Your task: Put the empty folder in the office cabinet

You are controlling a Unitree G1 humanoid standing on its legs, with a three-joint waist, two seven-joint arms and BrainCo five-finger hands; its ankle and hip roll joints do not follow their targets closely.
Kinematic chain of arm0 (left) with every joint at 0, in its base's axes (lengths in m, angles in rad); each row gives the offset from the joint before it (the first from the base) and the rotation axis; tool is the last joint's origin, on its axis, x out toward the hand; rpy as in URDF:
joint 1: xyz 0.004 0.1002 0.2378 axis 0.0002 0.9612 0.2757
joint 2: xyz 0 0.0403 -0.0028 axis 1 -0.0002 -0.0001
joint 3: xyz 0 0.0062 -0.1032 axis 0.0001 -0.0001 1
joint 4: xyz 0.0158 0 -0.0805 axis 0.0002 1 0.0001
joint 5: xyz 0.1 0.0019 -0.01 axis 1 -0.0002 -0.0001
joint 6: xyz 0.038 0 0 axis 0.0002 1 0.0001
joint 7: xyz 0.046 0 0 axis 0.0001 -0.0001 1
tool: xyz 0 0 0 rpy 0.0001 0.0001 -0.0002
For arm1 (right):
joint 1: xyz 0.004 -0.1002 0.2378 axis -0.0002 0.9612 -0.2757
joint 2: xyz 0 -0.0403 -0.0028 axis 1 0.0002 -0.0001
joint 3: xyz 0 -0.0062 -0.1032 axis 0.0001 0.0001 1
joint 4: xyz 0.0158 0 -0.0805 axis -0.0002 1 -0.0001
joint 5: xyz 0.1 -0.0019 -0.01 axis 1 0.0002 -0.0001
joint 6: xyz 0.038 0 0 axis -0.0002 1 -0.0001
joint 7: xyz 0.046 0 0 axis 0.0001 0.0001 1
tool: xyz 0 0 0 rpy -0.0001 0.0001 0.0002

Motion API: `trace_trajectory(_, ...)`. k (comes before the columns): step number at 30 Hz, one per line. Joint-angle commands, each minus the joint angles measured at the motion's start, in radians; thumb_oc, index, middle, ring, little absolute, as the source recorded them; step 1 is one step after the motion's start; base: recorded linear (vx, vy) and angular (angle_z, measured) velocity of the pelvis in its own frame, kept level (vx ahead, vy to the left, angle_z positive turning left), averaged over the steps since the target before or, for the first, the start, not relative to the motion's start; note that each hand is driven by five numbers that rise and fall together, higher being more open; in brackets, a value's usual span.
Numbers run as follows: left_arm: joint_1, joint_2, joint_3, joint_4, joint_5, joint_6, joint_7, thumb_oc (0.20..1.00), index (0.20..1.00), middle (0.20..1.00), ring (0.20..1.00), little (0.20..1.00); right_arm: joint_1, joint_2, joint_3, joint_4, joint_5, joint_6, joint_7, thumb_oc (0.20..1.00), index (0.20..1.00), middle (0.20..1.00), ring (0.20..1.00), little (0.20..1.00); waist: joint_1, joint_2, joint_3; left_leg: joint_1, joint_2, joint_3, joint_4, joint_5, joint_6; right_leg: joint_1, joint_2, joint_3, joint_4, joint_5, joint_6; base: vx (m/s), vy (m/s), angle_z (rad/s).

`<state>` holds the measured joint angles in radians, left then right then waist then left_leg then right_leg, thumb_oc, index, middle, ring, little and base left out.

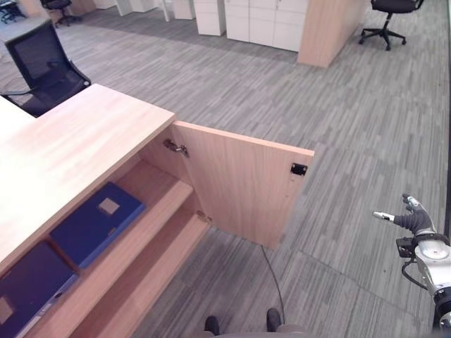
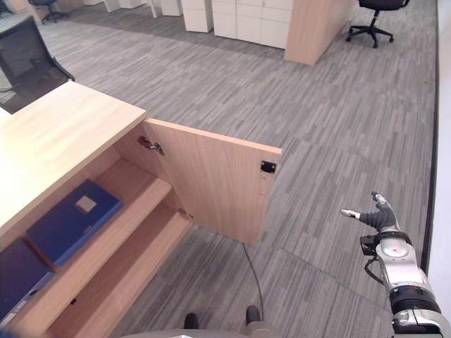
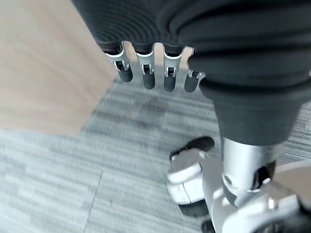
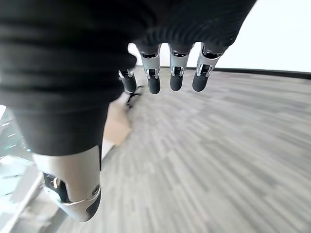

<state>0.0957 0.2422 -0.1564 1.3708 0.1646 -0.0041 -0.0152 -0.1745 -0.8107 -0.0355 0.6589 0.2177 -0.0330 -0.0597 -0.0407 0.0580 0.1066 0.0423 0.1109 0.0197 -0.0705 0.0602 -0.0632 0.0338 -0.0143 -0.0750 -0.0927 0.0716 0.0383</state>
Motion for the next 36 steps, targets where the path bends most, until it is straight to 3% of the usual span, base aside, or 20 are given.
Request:
trace_trajectory(1,-0.019,0.075,-0.021,0.039,0.014,-0.001,0.000,1.000,1.000,1.000,1.000,1.000,-0.043,-0.027,0.032,-0.067,0.071,-0.086,0.017,1.000,1.000,1.000,1.000,1.000,0.033,-0.085,-0.053,0.008,-0.016,-0.008,0.022,-0.097,-0.004,-0.054,-0.030,0.013,0.005,-0.076,0.070,0.03,-0.170,0.11)
trace_trajectory(10,0.021,0.080,0.006,0.037,0.010,0.001,-0.010,1.000,1.000,1.000,1.000,1.000,-0.061,-0.032,0.115,-0.239,0.129,-0.117,0.088,1.000,1.000,1.000,1.000,1.000,0.059,-0.089,-0.047,0.004,0.019,-0.032,0.040,-0.088,-0.030,-0.014,0.014,-0.011,0.005,-0.123,0.039,0.02,-0.099,0.10)
trace_trajectory(14,0.041,0.079,0.034,0.047,0.026,0.002,-0.036,1.000,1.000,1.000,1.000,1.000,-0.008,-0.081,0.216,-0.346,0.111,-0.091,0.209,1.000,1.000,1.000,1.000,1.000,0.063,-0.093,-0.049,0.010,0.025,-0.037,0.034,-0.083,-0.041,0.002,0.021,-0.018,0.005,-0.135,0.031,0.01,-0.034,0.05)
trace_trajectory(23,0.039,0.067,0.023,0.038,0.044,-0.007,-0.054,1.000,1.000,1.000,1.000,1.000,-0.006,-0.144,0.316,-0.432,0.206,-0.083,0.344,1.000,1.000,1.000,1.000,1.000,0.062,-0.095,-0.056,0.022,0.025,-0.037,0.014,-0.078,-0.048,0.008,0.019,-0.024,0.005,-0.136,0.032,0.01,-0.004,0.02)
trace_trajectory(36,0.047,0.054,-0.001,0.038,0.055,-0.004,-0.047,1.000,1.000,1.000,1.000,1.000,-0.153,-0.044,0.394,-0.340,0.261,-0.087,0.303,1.000,1.000,1.000,1.000,1.000,0.090,-0.098,-0.063,0.022,0.019,-0.044,0.011,-0.079,-0.046,0.015,0.013,-0.031,0.005,-0.136,0.035,0.00,0.000,0.00)
